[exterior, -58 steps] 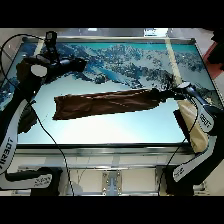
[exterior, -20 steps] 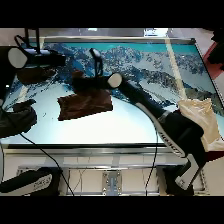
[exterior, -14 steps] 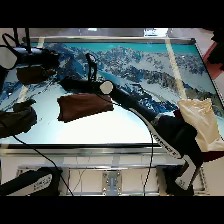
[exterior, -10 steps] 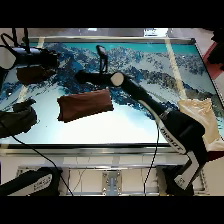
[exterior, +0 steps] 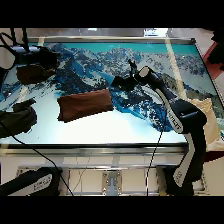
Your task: Fold the shirts.
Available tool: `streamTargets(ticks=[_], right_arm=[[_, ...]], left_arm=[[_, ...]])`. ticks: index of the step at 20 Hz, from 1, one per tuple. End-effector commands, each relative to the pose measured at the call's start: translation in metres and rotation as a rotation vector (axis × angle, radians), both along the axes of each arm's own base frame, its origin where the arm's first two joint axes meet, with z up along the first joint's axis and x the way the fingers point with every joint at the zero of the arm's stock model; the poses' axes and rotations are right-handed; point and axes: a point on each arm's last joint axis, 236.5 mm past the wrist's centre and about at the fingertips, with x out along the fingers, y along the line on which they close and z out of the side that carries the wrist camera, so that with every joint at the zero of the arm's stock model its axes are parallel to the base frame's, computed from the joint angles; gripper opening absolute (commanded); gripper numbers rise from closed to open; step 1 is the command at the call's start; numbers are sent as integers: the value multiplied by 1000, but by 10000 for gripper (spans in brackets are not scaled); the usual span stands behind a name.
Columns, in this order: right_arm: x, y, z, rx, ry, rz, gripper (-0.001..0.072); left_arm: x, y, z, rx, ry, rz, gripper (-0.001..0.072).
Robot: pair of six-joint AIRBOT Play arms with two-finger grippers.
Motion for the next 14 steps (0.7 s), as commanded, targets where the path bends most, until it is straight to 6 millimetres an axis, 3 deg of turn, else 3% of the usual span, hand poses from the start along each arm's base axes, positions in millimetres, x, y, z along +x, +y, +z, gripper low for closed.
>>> streamTargets(ticks=[1,3,7,11,14], right_arm=[[-7,1,-28,28,62,31,685],[-11,10,-35,57,76,49,686],[-26,50,-37,161,94,101,686],[-45,77,-48,134,98,155,684],[-58,96,-44,159,111,182,673]], left_arm=[[1,0,2,-2,-10,0,13],[1,0,2,-3,-11,0,13],[1,0,2,1,-11,-2,13],[1,0,2,6,-11,-6,13],[1,0,2,17,-11,-13,13]])
